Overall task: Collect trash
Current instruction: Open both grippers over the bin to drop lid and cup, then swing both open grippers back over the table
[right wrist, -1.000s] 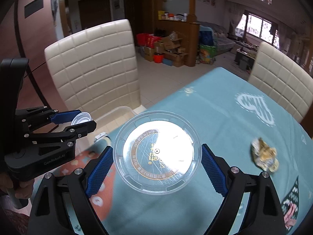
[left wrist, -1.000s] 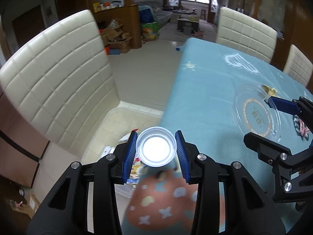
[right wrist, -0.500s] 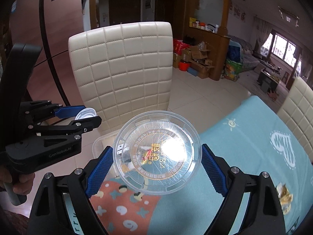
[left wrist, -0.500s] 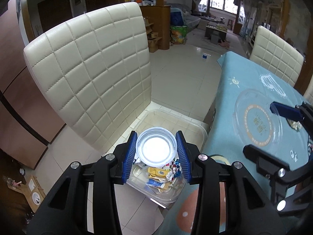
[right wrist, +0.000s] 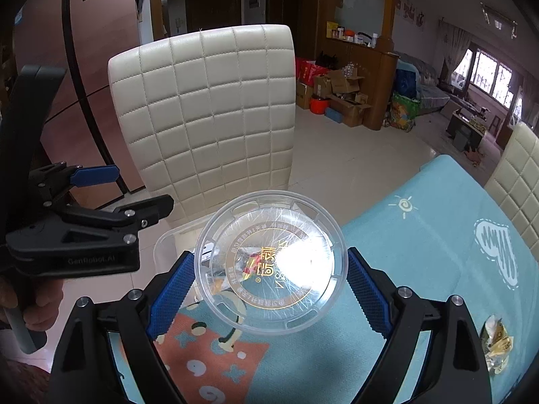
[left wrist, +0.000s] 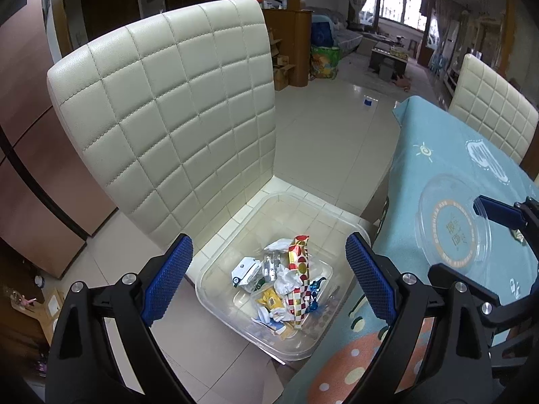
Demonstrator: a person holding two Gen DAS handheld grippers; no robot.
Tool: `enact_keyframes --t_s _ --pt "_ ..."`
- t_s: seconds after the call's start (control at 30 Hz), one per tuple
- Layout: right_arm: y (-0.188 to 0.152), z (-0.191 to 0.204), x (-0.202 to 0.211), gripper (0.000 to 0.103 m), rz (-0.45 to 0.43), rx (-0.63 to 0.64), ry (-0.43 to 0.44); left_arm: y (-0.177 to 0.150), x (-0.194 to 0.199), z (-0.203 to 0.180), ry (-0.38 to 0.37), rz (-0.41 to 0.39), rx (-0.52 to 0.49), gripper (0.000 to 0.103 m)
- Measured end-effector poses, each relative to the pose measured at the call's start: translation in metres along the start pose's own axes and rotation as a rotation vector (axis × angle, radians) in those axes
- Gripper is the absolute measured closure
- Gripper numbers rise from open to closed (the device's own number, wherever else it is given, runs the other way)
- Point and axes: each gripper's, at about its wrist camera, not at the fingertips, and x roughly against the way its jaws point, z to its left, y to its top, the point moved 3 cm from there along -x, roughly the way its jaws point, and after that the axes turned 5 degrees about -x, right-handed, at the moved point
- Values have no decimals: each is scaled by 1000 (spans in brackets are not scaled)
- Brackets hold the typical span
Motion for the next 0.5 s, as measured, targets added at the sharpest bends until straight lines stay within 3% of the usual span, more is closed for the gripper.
enact_keyframes --t_s 0.17,0.3,0.5 --pt "9 13 -15 16 18 21 29 -4 4 12 37 1 12 12" --pt "13 19 -25 15 47 37 -1 -7 9 25 60 3 40 11" --pt "3 13 -10 13 52 30 -5 -8 17 22 49 -5 47 11"
